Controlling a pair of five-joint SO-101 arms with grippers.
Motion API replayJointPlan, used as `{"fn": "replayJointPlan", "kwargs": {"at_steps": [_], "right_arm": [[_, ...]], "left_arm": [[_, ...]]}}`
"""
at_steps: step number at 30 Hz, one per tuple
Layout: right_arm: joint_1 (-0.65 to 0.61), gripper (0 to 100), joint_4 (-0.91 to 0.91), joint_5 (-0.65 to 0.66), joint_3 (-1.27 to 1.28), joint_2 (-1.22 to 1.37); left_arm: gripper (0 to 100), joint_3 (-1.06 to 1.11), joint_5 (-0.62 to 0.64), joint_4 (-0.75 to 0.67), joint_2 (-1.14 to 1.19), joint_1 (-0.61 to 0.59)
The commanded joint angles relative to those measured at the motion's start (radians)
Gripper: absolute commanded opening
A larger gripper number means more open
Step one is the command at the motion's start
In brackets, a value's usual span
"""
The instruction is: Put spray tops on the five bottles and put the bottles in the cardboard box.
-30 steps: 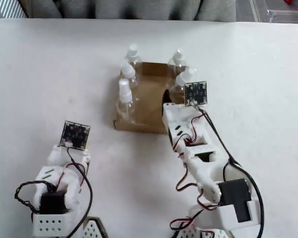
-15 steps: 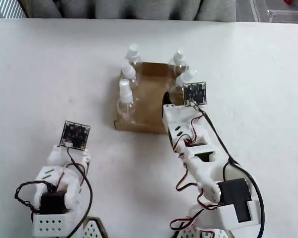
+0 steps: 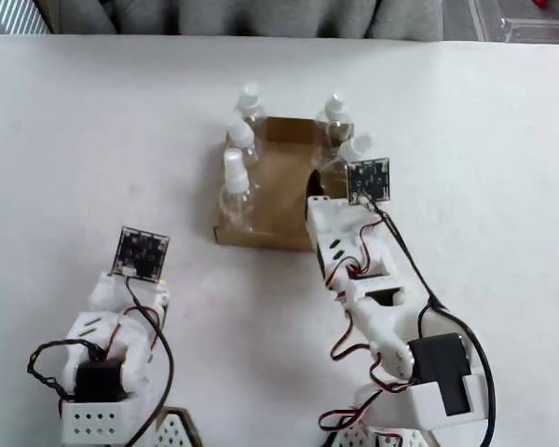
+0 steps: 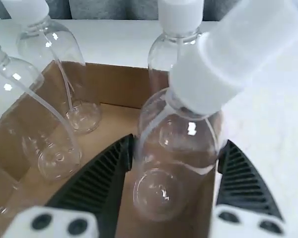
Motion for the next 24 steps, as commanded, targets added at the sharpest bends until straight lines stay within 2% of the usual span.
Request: {"fn": "replayJointPlan", "kwargs": {"at_steps": [1, 8, 13, 24], "right_arm": [[0.005, 21.9, -0.091, 0.000, 0.021, -0.016], [0.005, 21.6, -0.088, 0.009, 0.021, -0.016], [0.005, 21.6, -0.088, 0.167, 0.031, -0.015], [-0.005, 21.6, -0.088, 0.186, 0.038, -0.015]], "left_arm": [[2, -0.002, -0.008, 0.008, -0.002, -0.007], [2, -0.002, -0.008, 0.008, -0.002, -0.007], [2, -0.002, -0.008, 0.014, -0.002, -0.007], [2, -0.002, -0.008, 0.032, -0.002, -0.007]]}}
